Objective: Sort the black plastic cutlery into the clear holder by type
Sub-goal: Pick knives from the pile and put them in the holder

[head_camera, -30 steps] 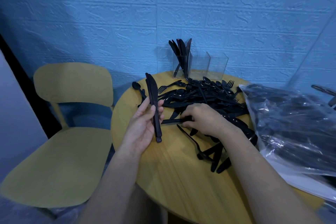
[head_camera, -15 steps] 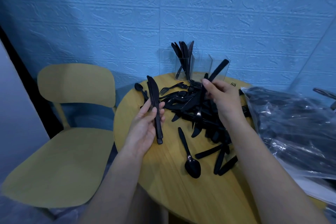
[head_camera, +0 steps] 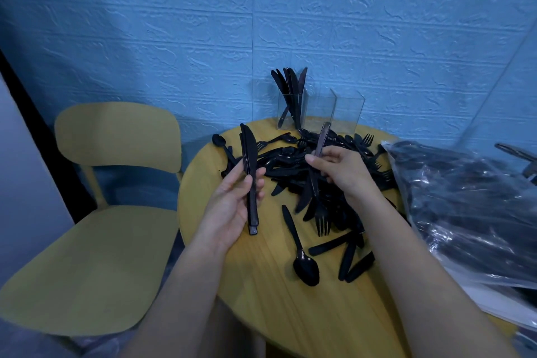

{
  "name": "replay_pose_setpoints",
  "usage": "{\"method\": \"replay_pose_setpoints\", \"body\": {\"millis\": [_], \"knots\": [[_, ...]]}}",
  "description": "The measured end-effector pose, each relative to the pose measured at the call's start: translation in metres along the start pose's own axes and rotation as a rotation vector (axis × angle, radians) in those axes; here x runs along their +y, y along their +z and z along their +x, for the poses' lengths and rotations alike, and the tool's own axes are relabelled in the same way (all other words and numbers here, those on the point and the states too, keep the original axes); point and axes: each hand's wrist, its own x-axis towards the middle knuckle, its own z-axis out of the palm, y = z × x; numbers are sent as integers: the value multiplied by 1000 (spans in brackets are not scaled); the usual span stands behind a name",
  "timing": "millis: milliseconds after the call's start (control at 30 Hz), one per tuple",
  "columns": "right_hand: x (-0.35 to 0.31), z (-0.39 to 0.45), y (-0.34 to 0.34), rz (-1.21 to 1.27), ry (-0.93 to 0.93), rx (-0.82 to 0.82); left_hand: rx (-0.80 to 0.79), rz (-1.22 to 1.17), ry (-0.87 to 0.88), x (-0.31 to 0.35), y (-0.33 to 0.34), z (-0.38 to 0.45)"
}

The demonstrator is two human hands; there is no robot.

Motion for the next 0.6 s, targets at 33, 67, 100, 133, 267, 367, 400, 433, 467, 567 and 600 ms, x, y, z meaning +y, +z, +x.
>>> {"method": "replay_pose_setpoints", "body": {"millis": [33,67,100,133,267,367,400,433,467,567,600], "knots": [[1,1,-2,3,-12,22,-3,4,-2,0,0,0],[1,1,-4,4,-25,48,-8,8,-5,0,0,0],[1,2,-6,14,-38,73,-14,13,-6,0,0,-1],[1,2,-7,36,-51,98,-19,15,-7,0,0,-1],[-4,-1,-7,106,-161,198,-24,19,-11,-1,0,0],[-11,-6,-2,92,-312,211,-21,19,-13,0,1,-1],[-12,-9,1,99,-366,191,-21,21,-17,0,1,-1],[-13,-11,4,98,-419,170,-20,23,-22,0,1,-1],[-13,-14,8,67,-478,151,-18,27,-28,-1,1,-1],[-6,-21,25,-172,-754,83,-15,23,-52,0,0,0],[-1,-22,31,-257,-843,40,-17,14,-57,0,0,0]]}}
